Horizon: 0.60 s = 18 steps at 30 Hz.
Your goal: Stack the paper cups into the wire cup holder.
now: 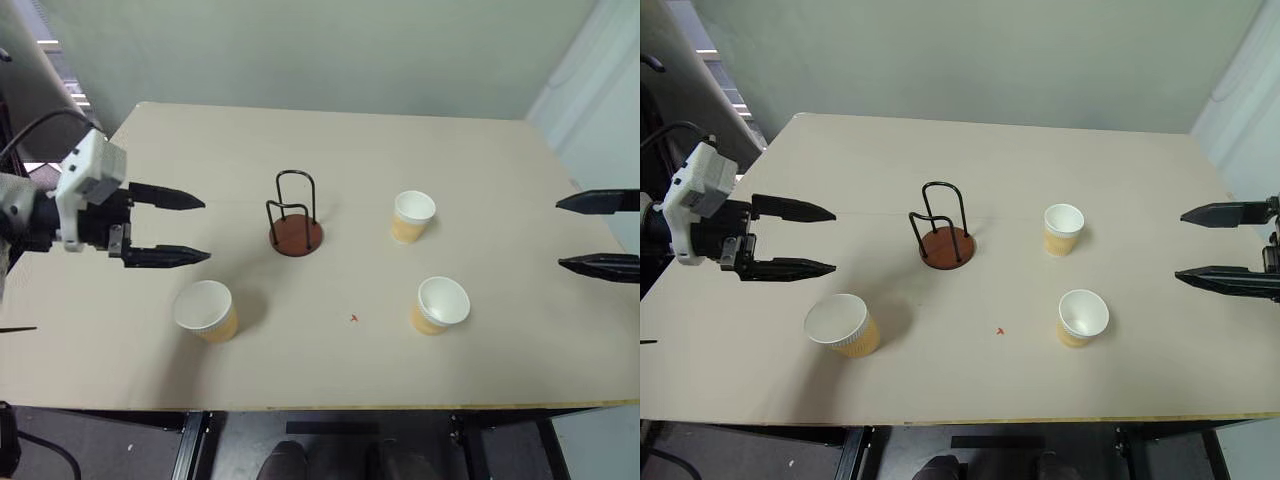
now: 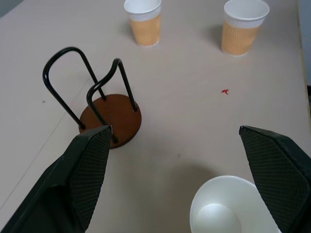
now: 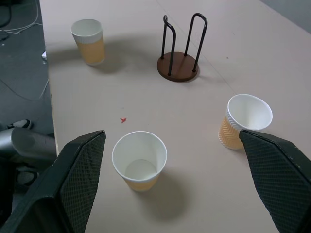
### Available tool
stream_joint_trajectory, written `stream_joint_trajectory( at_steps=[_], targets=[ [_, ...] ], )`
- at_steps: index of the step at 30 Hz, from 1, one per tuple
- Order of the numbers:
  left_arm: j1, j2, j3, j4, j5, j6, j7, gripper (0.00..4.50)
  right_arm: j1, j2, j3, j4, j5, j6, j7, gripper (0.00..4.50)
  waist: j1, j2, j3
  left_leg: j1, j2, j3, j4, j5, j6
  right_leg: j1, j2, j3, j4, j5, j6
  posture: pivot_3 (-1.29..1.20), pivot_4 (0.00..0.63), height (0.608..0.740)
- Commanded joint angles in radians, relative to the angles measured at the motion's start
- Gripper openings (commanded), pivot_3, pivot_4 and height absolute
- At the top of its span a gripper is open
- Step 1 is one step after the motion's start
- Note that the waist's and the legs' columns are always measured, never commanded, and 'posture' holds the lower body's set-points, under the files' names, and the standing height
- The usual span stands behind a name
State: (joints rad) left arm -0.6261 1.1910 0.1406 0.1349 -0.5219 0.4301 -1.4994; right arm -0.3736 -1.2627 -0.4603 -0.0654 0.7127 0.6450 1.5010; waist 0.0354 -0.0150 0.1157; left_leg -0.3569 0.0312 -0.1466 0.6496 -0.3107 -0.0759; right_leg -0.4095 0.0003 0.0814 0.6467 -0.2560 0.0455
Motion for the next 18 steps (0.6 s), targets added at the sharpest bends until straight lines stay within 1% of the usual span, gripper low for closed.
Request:
stream_joint_trajectory(
  at_steps=[1, 6, 9, 11, 15, 18],
  targets=[
    [-0.027, -0.004, 0.015, 0.004, 0.016, -0.024, 0.011, 4.47, -0.021, -0.008, -0.043, -0.008, 0.015, -0.013, -0.022, 4.49, 0.000, 0.000, 0.000, 0.000, 0.000, 0.000, 0.000, 0.000, 0.000, 0.000, 0.000, 0.000, 0.000, 0.000, 0.000, 0.00, 0.150, 0.740],
    [-0.035, -0.041, 0.012, 0.018, 0.039, -0.042, 0.049, 4.47, 0.003, 0.003, -0.049, -0.008, 0.003, -0.035, -0.028, 4.49, 0.000, 0.000, 0.000, 0.000, 0.000, 0.000, 0.000, 0.000, 0.000, 0.000, 0.000, 0.000, 0.000, 0.000, 0.001, 0.00, 0.150, 0.740],
    [-0.059, -0.094, -0.013, 0.043, 0.069, -0.052, 0.094, 4.47, 0.004, 0.006, -0.047, -0.008, 0.005, -0.042, -0.035, 4.49, 0.001, 0.000, 0.000, 0.000, 0.000, 0.000, 0.001, 0.000, 0.000, 0.000, 0.000, 0.000, 0.001, 0.001, 0.001, 0.00, 0.150, 0.740],
    [-0.063, -0.125, -0.036, 0.048, 0.080, -0.049, 0.095, 4.47, -0.001, 0.007, -0.045, -0.009, 0.006, -0.047, -0.042, 4.49, 0.001, 0.000, 0.000, 0.000, 0.000, 0.000, 0.003, 0.000, 0.000, 0.000, 0.000, 0.000, 0.001, 0.001, 0.002, 0.00, 0.150, 0.740],
    [-0.143, -0.222, -0.094, 0.170, 0.156, -0.093, 0.160, 4.47, -0.014, 0.010, -0.037, -0.015, 0.015, -0.050, -0.051, 4.49, 0.003, 0.000, 0.000, -0.001, 0.000, 0.000, 0.007, -0.001, 0.001, 0.001, 0.000, 0.000, 0.001, 0.002, 0.003, 0.00, 0.150, 0.740],
    [-0.202, -0.291, -0.130, 0.276, 0.212, -0.157, 0.187, 4.47, -0.020, 0.013, -0.039, -0.024, 0.021, -0.049, -0.057, 4.49, 0.002, 0.000, 0.000, -0.004, 0.000, -0.001, 0.013, -0.002, 0.003, 0.001, 0.000, 0.000, 0.002, 0.003, 0.005, 0.00, 0.150, 0.740]
  ],
)
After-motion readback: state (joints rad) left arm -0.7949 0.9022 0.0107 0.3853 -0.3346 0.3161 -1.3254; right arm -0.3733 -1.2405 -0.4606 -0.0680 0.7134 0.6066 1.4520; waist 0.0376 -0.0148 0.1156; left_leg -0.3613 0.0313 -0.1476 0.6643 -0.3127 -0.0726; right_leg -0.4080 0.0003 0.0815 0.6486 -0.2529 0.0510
